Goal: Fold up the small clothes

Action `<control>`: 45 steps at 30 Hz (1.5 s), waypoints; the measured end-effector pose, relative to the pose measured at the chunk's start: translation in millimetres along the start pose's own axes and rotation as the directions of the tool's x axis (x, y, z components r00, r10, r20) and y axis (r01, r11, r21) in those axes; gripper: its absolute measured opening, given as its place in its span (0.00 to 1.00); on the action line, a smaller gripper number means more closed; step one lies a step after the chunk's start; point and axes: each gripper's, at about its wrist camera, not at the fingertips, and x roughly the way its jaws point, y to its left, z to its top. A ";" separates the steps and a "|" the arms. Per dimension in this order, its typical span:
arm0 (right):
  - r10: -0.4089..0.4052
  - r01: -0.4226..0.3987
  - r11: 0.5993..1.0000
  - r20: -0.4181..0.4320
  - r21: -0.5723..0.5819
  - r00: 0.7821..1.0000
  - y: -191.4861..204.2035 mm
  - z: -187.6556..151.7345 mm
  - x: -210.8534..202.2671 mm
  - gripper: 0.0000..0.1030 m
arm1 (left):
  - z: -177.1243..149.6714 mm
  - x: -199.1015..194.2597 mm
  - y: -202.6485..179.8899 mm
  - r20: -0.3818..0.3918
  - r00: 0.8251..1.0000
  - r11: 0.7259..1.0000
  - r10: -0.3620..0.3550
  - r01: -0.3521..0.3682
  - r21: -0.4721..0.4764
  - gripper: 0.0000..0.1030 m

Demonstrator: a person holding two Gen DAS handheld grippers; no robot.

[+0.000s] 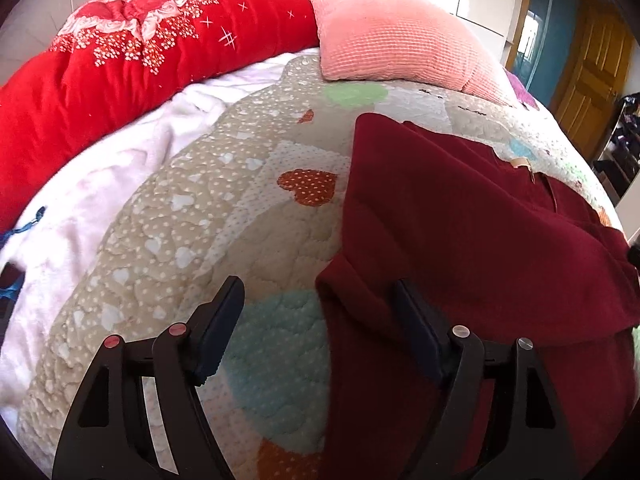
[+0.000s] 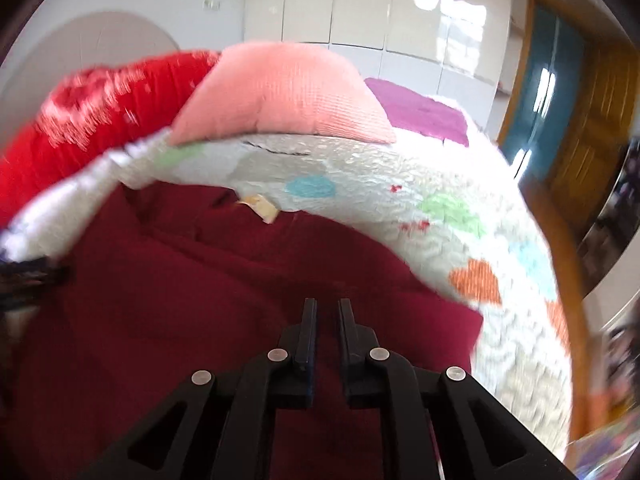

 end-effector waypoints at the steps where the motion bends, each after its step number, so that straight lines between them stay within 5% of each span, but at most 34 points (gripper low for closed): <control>1: 0.026 -0.026 1.000 -0.004 0.001 1.000 0.2 -6.4 -8.5 0.08 | -1.7 -0.6 -0.8 0.003 1.000 1.000 0.005 -0.005 0.005 0.76; 6: -0.014 0.011 1.000 -0.134 -0.027 0.991 1.2 -48.3 0.0 0.08 | -5.3 -1.6 -7.1 -0.013 1.000 0.999 0.029 -0.028 0.046 0.76; 12: 0.013 -0.007 0.993 -0.047 0.121 0.999 -11.1 -58.1 -42.3 0.13 | -18.5 -31.2 -7.3 -0.012 0.999 0.994 0.044 -0.042 0.101 0.76; 18: 0.109 -0.098 0.976 -0.048 0.195 0.993 -4.7 -98.2 -93.3 0.34 | -52.3 -65.6 14.4 -0.078 0.996 0.996 -0.041 0.046 0.073 0.75; 26: 0.292 -0.254 0.942 -0.165 0.220 0.942 13.0 -176.4 -137.9 0.41 | -103.0 -114.9 43.4 -0.151 0.980 0.992 -0.128 0.130 0.006 0.75; 35: 0.376 -0.328 0.914 -0.198 0.239 0.905 25.4 -234.1 -166.2 0.44 | -152.6 -136.7 49.8 -0.240 0.953 0.983 -0.185 0.175 -0.061 0.75; 45: 0.507 -0.447 0.846 -0.177 0.289 0.844 23.8 -256.6 -180.7 0.47 | -170.1 -135.8 34.8 -0.220 0.969 0.993 -0.115 0.118 0.002 0.76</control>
